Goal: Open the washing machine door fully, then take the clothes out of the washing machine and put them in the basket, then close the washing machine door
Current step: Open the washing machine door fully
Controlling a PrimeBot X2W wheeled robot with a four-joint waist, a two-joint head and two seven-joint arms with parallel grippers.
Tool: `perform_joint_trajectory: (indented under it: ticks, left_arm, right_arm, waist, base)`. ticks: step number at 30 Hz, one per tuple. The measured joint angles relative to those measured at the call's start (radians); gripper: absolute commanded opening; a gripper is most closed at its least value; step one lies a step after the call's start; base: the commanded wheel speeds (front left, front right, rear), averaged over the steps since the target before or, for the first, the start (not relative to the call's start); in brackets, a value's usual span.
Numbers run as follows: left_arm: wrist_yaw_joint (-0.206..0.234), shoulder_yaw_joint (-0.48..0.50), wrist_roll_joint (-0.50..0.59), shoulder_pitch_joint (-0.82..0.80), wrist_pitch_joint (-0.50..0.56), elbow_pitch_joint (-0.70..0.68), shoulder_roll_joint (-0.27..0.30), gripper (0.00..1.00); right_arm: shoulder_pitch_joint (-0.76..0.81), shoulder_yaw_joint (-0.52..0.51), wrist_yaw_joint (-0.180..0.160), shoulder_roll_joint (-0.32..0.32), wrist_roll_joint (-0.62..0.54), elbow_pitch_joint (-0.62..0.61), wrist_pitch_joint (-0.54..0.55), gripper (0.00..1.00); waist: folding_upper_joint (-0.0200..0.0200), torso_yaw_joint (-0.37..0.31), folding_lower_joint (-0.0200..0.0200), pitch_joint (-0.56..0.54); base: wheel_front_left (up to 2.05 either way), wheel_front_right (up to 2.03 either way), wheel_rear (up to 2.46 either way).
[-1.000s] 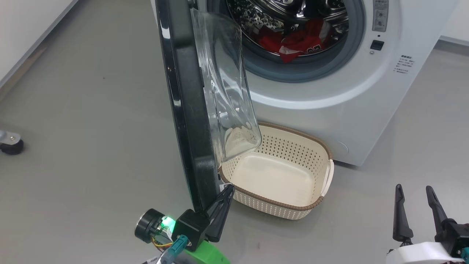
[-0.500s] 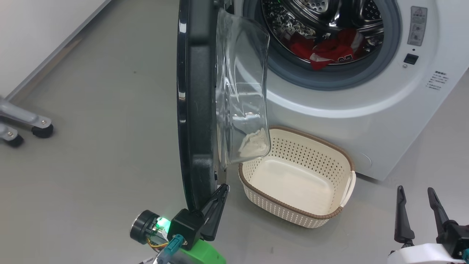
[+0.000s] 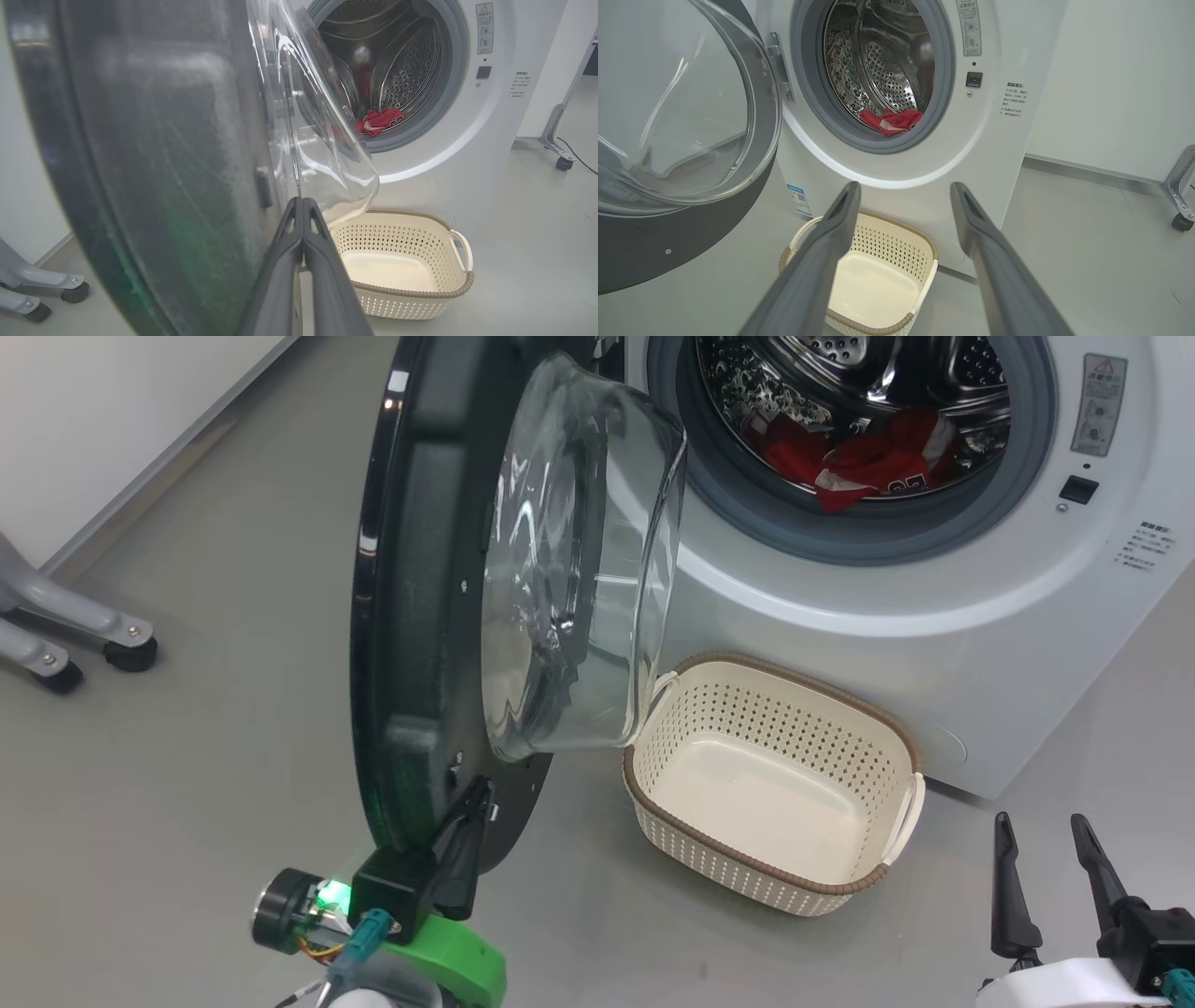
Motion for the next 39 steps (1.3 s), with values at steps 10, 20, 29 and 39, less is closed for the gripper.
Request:
perform_joint_trajectory:
  ticks: [10,20,29,39]
  left_arm:
    - [0.011,0.161,-0.015,0.002,-0.026,0.023,0.021,0.00]
    - [0.011,0.270,-0.034,-0.010,-0.052,0.049,0.016,0.00]
    - [0.011,0.405,-0.045,-0.071,-0.068,0.096,0.007,0.00]
    - [0.011,0.507,-0.042,-0.135,-0.077,0.156,0.005,0.00]
  right_arm:
    - [-0.004,0.002,0.000,0.000,-0.003,-0.003,0.000,1.00]
    - [-0.022,-0.006,0.009,-0.013,-0.014,-0.015,0.000,1.00]
    - [-0.047,-0.019,0.013,-0.036,-0.018,-0.023,0.000,1.00]
    - [-0.067,-0.028,0.020,-0.045,-0.018,-0.023,0.000,1.00]
  waist:
    - [0.0000,-0.025,0.0000,0.037]
    - [0.0000,-0.051,0.0000,0.091]
    - [0.0000,-0.063,0.0000,0.144]
    - [0.0000,-0.067,0.0000,0.176]
  base:
    - [0.00,0.00,0.00]
    - [0.00,0.00,0.00]
    - [0.00,0.00,0.00]
    - [0.00,0.00,0.00]
